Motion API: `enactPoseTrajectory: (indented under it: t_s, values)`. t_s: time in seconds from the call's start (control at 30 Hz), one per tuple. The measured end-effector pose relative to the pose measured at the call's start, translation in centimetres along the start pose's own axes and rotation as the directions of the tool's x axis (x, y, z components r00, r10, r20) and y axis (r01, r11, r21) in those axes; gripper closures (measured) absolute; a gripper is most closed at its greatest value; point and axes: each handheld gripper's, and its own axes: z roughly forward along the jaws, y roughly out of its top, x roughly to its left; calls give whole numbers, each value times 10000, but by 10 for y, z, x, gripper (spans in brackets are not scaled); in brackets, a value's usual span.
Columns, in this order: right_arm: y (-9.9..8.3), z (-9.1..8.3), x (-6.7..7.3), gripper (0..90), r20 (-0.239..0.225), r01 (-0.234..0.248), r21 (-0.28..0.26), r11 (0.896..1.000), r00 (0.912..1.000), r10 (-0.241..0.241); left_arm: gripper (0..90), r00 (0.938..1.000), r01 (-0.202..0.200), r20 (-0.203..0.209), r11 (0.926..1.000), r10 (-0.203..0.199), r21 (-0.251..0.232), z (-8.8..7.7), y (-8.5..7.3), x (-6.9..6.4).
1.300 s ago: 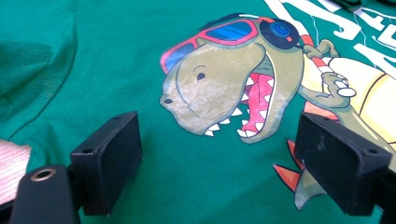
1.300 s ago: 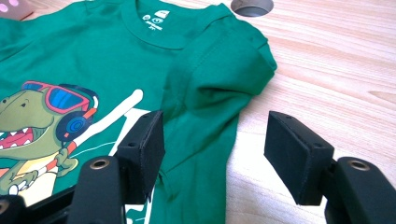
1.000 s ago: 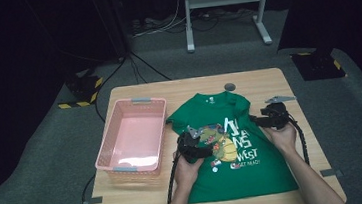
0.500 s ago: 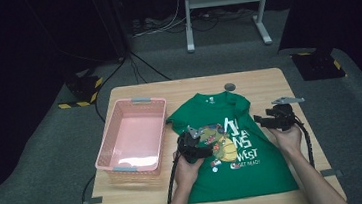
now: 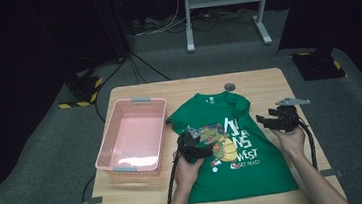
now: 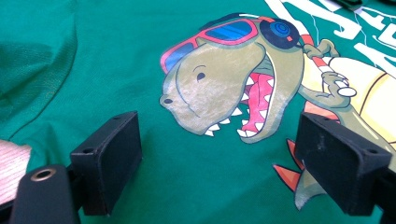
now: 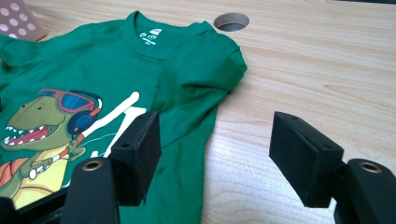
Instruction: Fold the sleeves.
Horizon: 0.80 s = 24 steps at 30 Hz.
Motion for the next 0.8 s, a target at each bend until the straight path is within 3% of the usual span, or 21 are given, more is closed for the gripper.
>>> enactPoseTrajectory:
  t_s: [0.8]
  values:
    - [-9, -24, -3, 345, -1, -43, -433, 9991, 10000, 43, 149, 10000, -16, -17, 10000, 16, 14, 0, 0, 0]
